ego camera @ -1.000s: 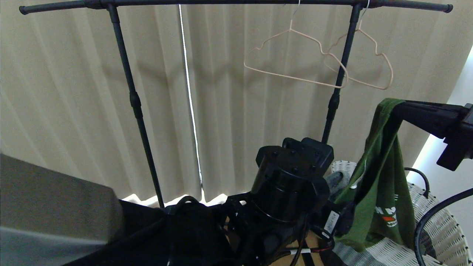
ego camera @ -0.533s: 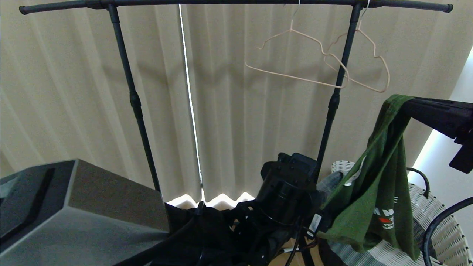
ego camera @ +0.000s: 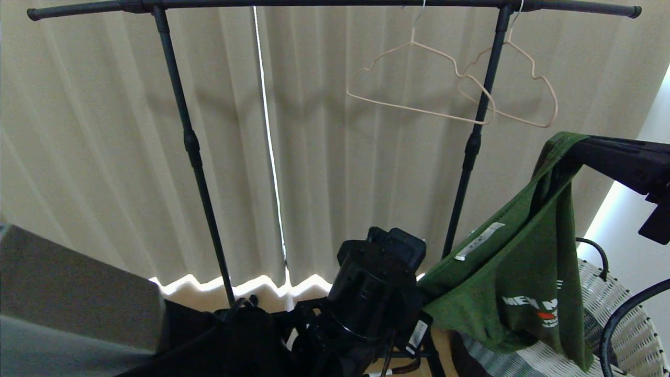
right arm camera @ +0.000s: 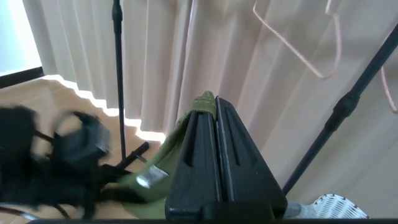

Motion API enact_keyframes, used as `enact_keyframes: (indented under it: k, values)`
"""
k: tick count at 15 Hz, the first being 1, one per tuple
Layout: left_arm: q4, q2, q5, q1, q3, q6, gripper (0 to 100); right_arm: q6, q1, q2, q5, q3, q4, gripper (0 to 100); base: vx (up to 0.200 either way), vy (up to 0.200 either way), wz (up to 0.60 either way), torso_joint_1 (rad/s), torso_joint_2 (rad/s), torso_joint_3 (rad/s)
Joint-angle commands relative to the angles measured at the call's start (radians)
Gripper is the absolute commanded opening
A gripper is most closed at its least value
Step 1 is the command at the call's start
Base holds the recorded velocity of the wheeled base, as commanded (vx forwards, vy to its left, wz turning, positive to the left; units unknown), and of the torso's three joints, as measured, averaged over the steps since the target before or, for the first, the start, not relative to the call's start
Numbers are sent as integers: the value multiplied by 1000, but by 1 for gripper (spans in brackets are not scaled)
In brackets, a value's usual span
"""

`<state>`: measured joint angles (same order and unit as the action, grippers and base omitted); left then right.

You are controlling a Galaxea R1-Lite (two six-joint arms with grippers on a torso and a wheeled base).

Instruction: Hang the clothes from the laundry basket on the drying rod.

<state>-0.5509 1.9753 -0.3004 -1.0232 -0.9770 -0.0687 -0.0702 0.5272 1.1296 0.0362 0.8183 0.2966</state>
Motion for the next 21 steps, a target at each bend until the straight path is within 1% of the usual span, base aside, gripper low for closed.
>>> enact_keyframes:
  k: [1, 3, 4, 5, 7, 8, 9, 10, 12, 15, 17, 19, 20, 21]
  values:
    - [5, -213, -9, 5, 110, 60, 0, 0, 0, 29, -1, -7, -1, 0, 0, 0, 0, 0, 0, 0]
    - [11, -355, -8, 43, 205, 147, 0, 0, 0, 35, 1, -8, -1, 0, 0, 0, 0, 0, 0, 0]
    - [23, -403, -6, 68, 218, 178, 0, 0, 0, 42, 1, -10, -1, 0, 0, 0, 0, 0, 0, 0]
    - [63, -460, -3, 112, 215, 210, 0, 0, 0, 52, 1, -10, 1, 0, 0, 0, 0, 0, 0, 0]
    - [131, -532, -2, 184, 170, 242, 0, 0, 0, 55, 1, 9, 3, 0, 0, 0, 0, 0, 0, 0]
    - [132, -533, -2, 187, 169, 242, 0, 0, 0, 55, 1, 10, 3, 0, 0, 0, 0, 0, 0, 0]
    - [184, -573, -2, 241, 104, 287, 0, 0, 0, 56, 1, 42, 3, 0, 0, 0, 0, 0, 0, 0]
    - [210, -579, -2, 264, 58, 311, 0, 0, 0, 61, 2, 56, 3, 0, 0, 0, 0, 0, 0, 0]
    - [258, -579, 0, 270, -15, 316, 0, 1, 0, 79, 2, 64, 24, 0, 0, 0, 0, 0, 0, 0]
    - [390, -570, 6, 270, -154, 320, 0, 0, 0, 108, 2, 62, 65, 0, 0, 0, 0, 0, 0, 0]
    - [463, -561, 78, 270, -219, 322, 0, 3, 0, 122, 2, 45, 67, 0, 0, 0, 0, 0, 0, 0]
    - [589, -569, 149, 273, -259, 346, 0, 7, 0, 122, 2, 47, 67, 0, 0, 0, 0, 0, 0, 0]
    - [634, -573, 184, 285, -284, 353, 0, 7, 0, 119, 2, 45, 67, 0, 0, 0, 0, 0, 0, 0]
    - [654, -573, 216, 290, -308, 360, 0, 7, 0, 118, 2, 48, 67, 0, 0, 0, 0, 0, 0, 0]
